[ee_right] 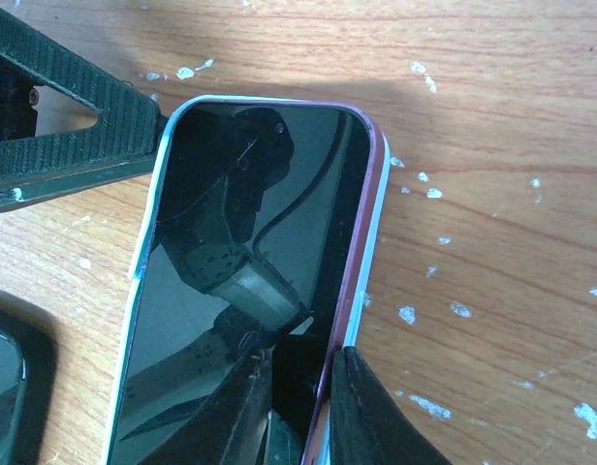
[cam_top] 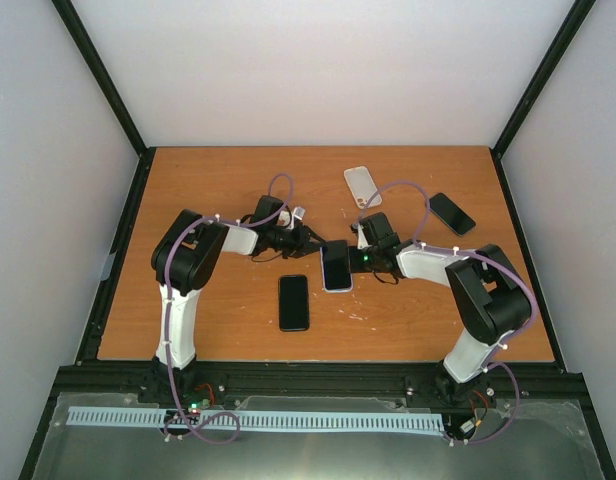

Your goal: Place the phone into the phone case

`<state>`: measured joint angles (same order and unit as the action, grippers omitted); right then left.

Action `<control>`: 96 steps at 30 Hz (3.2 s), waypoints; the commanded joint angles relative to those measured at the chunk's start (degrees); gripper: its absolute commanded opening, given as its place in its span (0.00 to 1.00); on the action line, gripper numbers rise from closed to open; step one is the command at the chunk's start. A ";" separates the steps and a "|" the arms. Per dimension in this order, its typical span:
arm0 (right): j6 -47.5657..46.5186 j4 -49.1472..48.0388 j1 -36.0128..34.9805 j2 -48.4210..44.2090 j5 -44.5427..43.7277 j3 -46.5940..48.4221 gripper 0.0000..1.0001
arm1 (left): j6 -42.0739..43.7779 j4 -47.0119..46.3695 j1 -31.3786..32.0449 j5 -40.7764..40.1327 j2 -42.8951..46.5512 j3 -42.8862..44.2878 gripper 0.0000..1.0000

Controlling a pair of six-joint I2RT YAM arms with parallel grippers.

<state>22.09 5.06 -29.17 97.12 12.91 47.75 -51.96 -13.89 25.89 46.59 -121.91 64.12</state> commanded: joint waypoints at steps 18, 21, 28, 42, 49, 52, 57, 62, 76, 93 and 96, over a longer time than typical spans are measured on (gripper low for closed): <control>6.82 1.49 -0.27 -6.17 0.77 -4.74 0.56 | 2.73 3.95 3.56 -5.46 6.55 -3.32 0.40; 8.89 -0.22 -0.22 -5.55 2.05 -5.87 0.58 | 3.25 4.34 3.55 -5.29 6.10 -3.68 0.40; 15.26 -9.27 -0.28 -2.65 8.65 -8.57 0.64 | 4.15 4.56 3.55 -4.16 4.90 -4.13 0.36; 21.41 -22.02 1.26 -3.30 18.64 -10.66 0.62 | 1.10 -3.15 3.79 2.36 6.49 -10.50 0.30; 21.79 -22.36 1.89 -5.44 20.91 -10.41 0.61 | 1.73 -4.57 4.08 3.85 7.21 -11.61 0.36; 22.71 -23.58 2.24 -5.62 22.34 -10.70 0.61 | 2.64 -3.35 4.08 3.76 7.48 -11.35 0.41; 25.34 -27.84 3.22 -5.79 25.07 -12.75 0.59 | 4.80 -1.18 4.08 3.08 8.38 -11.42 0.46; 27.68 -31.35 3.74 -5.50 26.04 -14.19 0.59 | 4.82 -1.90 4.08 3.28 8.67 -12.21 0.50; 34.74 -43.51 4.73 -0.53 30.13 -17.82 0.58 | 5.55 -2.87 4.08 3.63 10.20 -13.75 0.62; 32.58 -42.24 4.74 3.31 28.73 -17.11 0.16 | 6.15 -1.15 4.08 1.89 10.05 -13.76 0.60; 32.28 -41.39 4.74 3.80 28.53 -16.75 0.10 | 6.11 -1.13 4.08 1.69 9.72 -13.76 0.60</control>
<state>55.94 -37.32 -24.36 100.14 42.17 29.71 -47.00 -18.02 28.73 46.76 -112.42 51.09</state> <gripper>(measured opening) 0.130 0.598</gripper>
